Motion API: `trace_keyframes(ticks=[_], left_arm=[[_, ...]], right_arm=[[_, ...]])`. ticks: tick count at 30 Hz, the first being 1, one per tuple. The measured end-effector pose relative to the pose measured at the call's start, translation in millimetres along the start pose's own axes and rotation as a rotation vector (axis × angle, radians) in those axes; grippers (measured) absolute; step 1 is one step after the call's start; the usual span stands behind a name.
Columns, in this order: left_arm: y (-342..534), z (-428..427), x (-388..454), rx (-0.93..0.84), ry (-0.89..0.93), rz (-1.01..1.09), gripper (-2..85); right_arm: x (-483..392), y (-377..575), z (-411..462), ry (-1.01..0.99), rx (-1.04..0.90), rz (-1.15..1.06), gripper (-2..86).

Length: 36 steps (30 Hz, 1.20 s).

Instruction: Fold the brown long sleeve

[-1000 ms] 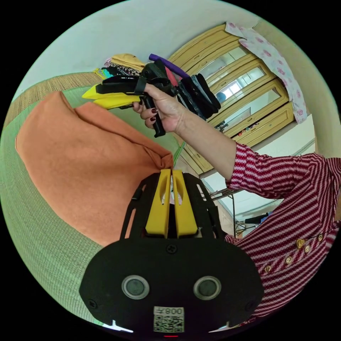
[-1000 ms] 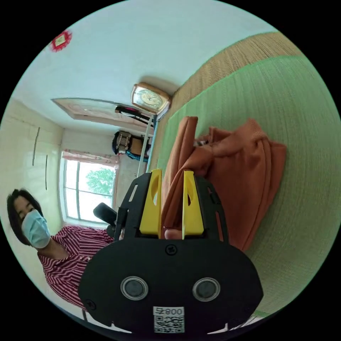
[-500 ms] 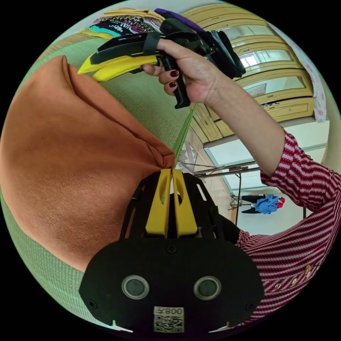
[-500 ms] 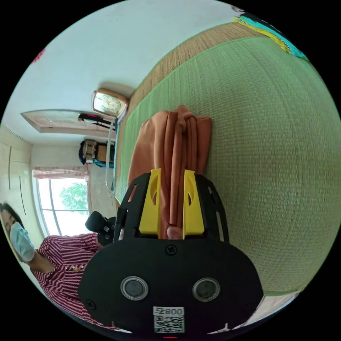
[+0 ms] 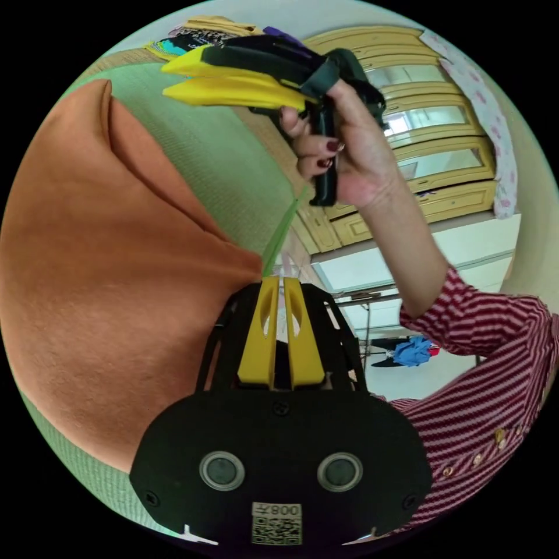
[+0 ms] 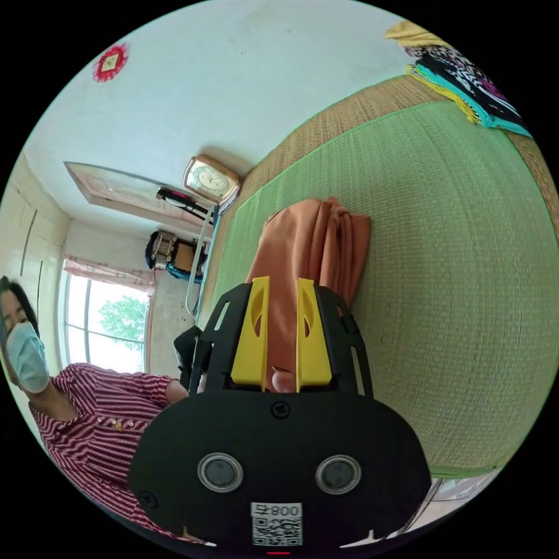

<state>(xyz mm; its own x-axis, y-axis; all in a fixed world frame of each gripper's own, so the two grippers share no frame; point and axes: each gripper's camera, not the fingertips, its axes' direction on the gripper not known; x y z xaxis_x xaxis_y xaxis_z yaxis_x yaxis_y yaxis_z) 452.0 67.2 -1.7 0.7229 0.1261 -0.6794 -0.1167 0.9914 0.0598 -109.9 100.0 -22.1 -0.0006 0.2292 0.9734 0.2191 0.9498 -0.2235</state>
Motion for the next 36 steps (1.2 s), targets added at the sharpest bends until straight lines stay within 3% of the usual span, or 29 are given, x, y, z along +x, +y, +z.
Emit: trace_keyframes(ticks=[4, 8, 11, 22, 24, 27, 32, 36], left_arm=[[44.8, -47.8, 30.9, 0.142, -0.052, 0.038, 0.4], [101.9, -100.3, 8.3, 0.289, -0.164, -0.151, 0.2], [123.1, -104.0, -22.1, 0.239, -0.223, -0.279, 0.1], [126.7, -106.2, -1.2, 0.272, -0.297, -0.243, 0.0], [128.4, -95.0, -16.6, 0.203, -0.309, -0.269, 0.0], [135.1, -100.1, -28.5, 0.240, -0.237, -0.298, 0.0], [129.0, -111.6, -10.5, 0.261, -0.305, -0.222, 0.0], [124.9, -106.2, -25.6, 0.227, -0.337, -0.237, 0.0]], right_arm=[[-40.4, 38.8, 19.2, 0.016, -0.078, -0.065, 8.1], [-61.5, 70.7, 47.4, 0.117, -0.179, -0.091, 8.0], [-59.8, 88.9, 68.9, 0.225, -0.233, -0.054, 7.6], [-93.5, 100.5, 103.7, 0.411, -0.266, -0.082, 3.9], [-91.6, 102.7, 113.5, 0.414, -0.284, -0.064, 3.5], [-98.3, 100.9, 117.3, 0.418, -0.284, -0.036, 2.0], [-154.6, 73.6, 100.2, 0.369, -0.154, -0.158, 0.5], [-198.5, 27.1, 142.1, 0.365, -0.157, -0.284, 0.3]])
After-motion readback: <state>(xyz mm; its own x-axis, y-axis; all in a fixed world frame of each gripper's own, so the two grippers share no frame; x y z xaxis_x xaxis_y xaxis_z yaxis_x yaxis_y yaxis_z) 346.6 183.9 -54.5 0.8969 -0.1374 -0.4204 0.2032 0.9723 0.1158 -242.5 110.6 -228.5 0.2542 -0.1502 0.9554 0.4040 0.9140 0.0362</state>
